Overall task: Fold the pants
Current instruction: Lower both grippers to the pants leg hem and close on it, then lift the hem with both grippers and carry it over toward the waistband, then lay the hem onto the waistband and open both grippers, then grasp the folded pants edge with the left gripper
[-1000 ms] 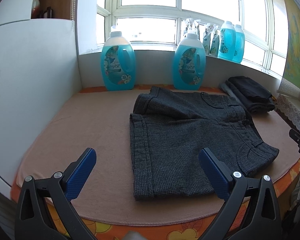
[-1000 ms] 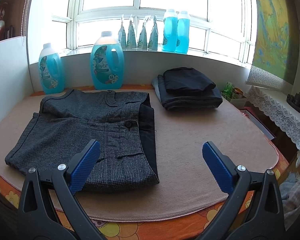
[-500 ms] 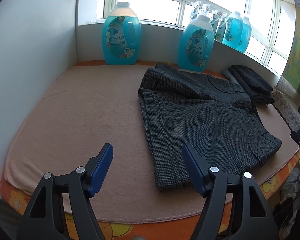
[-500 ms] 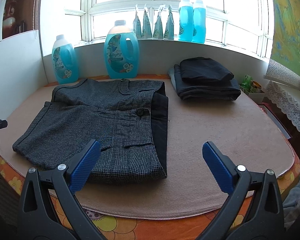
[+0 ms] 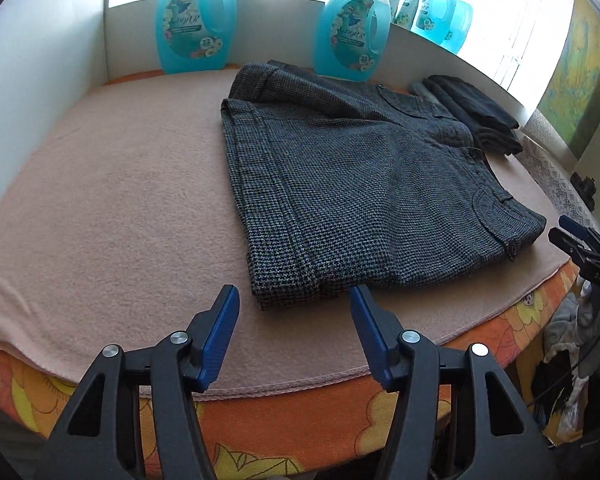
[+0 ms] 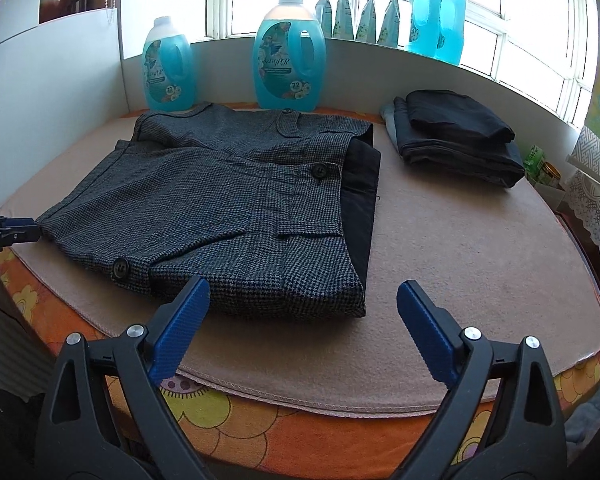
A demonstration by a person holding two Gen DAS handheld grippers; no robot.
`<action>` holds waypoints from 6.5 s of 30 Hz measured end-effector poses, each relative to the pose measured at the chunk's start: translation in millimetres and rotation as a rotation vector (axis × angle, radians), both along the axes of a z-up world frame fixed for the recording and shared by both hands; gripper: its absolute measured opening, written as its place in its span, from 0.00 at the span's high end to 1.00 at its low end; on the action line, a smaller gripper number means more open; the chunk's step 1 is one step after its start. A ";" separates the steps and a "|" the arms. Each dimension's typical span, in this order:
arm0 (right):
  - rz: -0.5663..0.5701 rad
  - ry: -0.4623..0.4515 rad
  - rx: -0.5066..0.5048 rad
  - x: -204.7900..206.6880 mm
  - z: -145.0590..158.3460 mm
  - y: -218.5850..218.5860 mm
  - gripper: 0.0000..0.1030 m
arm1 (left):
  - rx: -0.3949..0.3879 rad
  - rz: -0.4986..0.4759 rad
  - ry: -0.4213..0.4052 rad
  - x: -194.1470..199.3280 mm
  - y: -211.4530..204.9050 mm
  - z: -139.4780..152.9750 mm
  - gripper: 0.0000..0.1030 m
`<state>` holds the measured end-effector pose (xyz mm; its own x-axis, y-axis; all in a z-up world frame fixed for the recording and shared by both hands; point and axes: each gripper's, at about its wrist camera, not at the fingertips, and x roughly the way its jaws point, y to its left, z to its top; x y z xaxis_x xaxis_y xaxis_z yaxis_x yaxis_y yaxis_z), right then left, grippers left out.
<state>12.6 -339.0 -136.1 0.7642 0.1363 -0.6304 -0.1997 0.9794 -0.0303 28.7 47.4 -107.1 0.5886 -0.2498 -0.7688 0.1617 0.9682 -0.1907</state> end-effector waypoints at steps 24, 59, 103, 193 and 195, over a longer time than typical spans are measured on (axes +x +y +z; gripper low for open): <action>0.187 0.031 -0.084 25.5 2.7 12.8 0.82 | 0.349 -0.202 -0.128 -4.0 -41.9 9.6 0.52; 0.435 -0.014 -0.249 -7.2 9.0 54.3 0.26 | 0.232 -0.260 -0.199 38.4 -61.3 22.5 0.92; 0.116 -0.271 -0.433 236.9 147.1 96.6 0.89 | 0.178 -0.023 -0.552 235.4 -49.6 180.4 0.97; -0.075 0.026 -0.179 200.2 34.9 3.4 0.50 | 0.215 -0.205 -0.073 217.5 16.6 -8.9 0.41; 0.021 -0.002 -0.213 189.3 38.6 26.5 0.50 | 0.208 -0.212 -0.073 217.5 12.9 -10.8 0.41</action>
<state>202.0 -312.5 -97.5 0.7639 0.0157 -0.6451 -0.2192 0.9466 -0.2366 246.3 60.3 -117.9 0.5962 -0.2147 -0.7736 0.3701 0.9286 0.0275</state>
